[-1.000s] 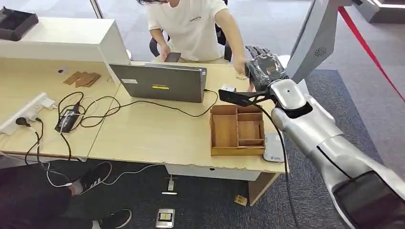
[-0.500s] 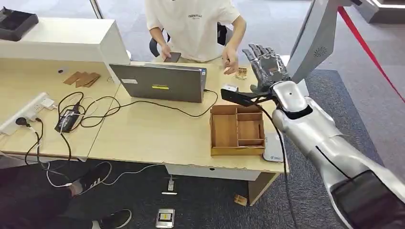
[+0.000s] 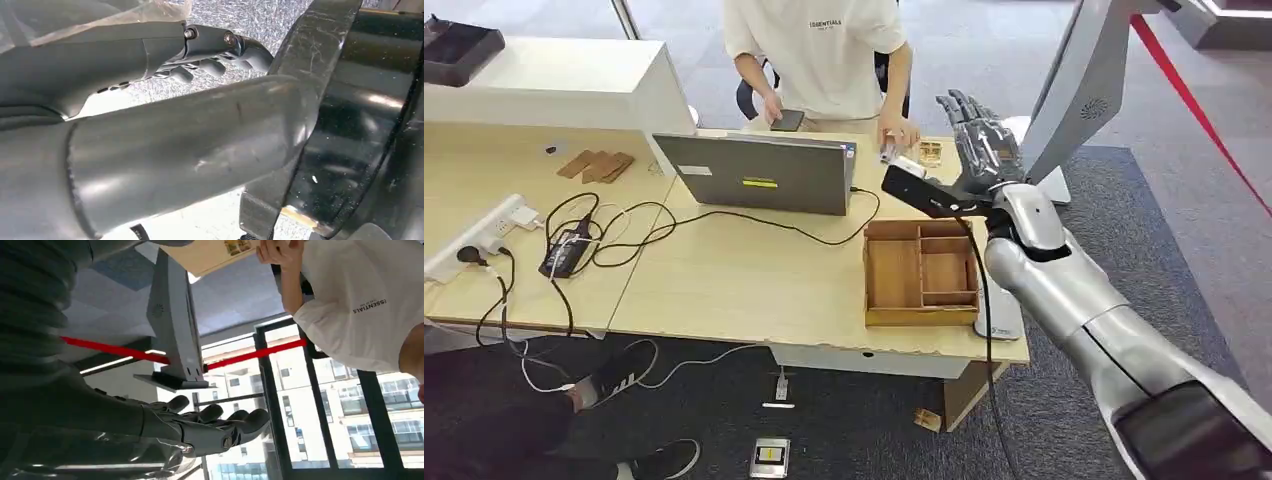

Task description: Pass the card to the sensor for recognition and then transmit it.

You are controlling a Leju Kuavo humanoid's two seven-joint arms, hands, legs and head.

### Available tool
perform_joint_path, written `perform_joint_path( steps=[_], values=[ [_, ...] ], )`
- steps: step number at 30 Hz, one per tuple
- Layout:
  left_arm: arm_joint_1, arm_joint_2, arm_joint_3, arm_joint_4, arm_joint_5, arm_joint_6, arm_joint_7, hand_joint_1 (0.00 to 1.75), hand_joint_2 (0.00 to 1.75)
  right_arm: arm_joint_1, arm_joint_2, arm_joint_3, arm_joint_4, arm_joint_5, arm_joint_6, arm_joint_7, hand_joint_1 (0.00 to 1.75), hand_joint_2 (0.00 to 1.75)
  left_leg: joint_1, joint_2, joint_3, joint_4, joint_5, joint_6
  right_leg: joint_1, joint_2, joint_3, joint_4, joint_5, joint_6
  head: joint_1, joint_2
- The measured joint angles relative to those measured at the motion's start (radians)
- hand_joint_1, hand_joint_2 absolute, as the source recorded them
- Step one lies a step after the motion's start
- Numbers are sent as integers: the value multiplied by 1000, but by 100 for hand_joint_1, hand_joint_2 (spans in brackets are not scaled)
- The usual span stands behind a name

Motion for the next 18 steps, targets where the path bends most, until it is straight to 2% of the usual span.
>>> perform_joint_path(
  steps=[2,4,7,10,15,18],
  values=[
    [1,0,1,0,5,0,0,0,0,11,-8,-8,-25,-44,0,2,0,175,0,0,1,0,0,0,0,0,0,0,0,0,0,0],
    [3,0,3,0,7,0,0,0,0,46,-28,-21,-72,-115,1,31,0,175,0,-1,1,0,0,0,0,0,2,-1,0,0,0,0],
    [8,0,7,0,8,0,2,0,0,152,-78,-34,-193,-218,0,94,0,175,1,-1,2,0,-1,0,1,-1,3,-1,-1,0,0,0],
    [12,1,11,0,10,9,7,0,0,264,-131,-56,-306,-259,-18,119,0,175,1,-1,2,0,-1,0,0,0,2,-2,-1,0,0,0],
    [18,1,24,0,16,12,13,0,0,418,-187,-93,-453,-296,-56,112,0,175,1,-1,2,0,-2,1,0,0,2,-2,-1,0,0,0],
    [20,1,29,0,18,12,15,0,0,475,-198,-117,-500,-315,-72,88,0,175,0,-1,2,0,-2,1,1,0,2,-2,-1,0,0,0]
  ],
)
